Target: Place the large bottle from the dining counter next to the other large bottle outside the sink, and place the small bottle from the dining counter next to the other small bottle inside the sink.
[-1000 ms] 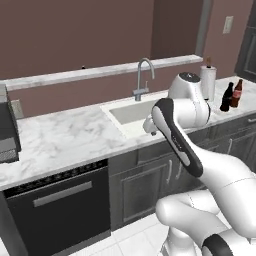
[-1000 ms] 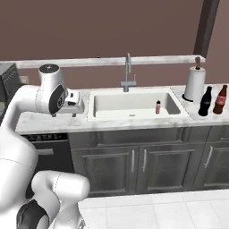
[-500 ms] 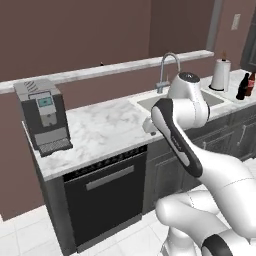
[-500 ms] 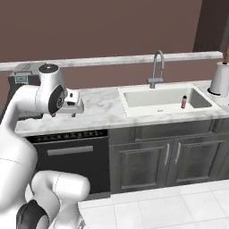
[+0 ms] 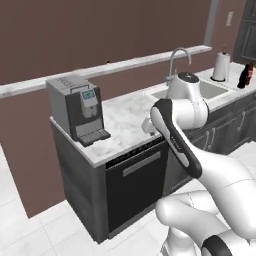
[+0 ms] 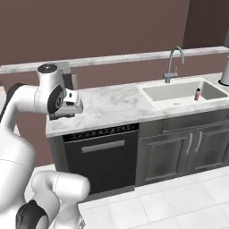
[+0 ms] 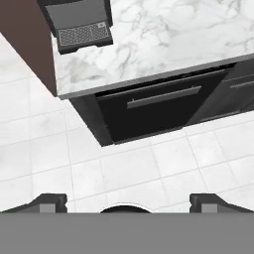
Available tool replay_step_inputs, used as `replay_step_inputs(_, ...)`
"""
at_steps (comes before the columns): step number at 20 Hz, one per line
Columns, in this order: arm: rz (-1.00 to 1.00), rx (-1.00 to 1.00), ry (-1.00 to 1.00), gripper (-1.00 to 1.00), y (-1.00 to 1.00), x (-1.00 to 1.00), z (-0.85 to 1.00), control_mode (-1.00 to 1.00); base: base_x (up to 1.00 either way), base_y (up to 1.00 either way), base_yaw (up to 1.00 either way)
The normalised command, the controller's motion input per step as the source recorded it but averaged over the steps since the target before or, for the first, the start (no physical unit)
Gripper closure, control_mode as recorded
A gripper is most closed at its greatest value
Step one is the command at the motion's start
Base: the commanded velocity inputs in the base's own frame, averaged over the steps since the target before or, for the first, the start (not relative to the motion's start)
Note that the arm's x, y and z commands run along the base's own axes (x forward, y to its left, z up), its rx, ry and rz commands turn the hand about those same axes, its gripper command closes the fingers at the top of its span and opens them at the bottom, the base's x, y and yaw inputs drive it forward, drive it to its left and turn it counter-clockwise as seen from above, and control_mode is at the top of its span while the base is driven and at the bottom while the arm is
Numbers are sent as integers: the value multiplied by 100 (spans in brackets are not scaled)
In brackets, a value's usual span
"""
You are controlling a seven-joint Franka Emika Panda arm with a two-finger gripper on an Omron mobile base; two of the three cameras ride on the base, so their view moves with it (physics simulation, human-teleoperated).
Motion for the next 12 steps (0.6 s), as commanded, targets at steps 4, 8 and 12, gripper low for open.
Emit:
replay_step_inputs(4, 0, 0, 0, -100, 0, 0, 0, 100, -6, 100, -24)
replay_step_inputs(8, 0, 0, 0, -100, 0, 0, 0, 100, -8, 100, -24)
replay_step_inputs(12, 0, 0, 0, -100, 0, 0, 0, 100, -3, 100, -25)
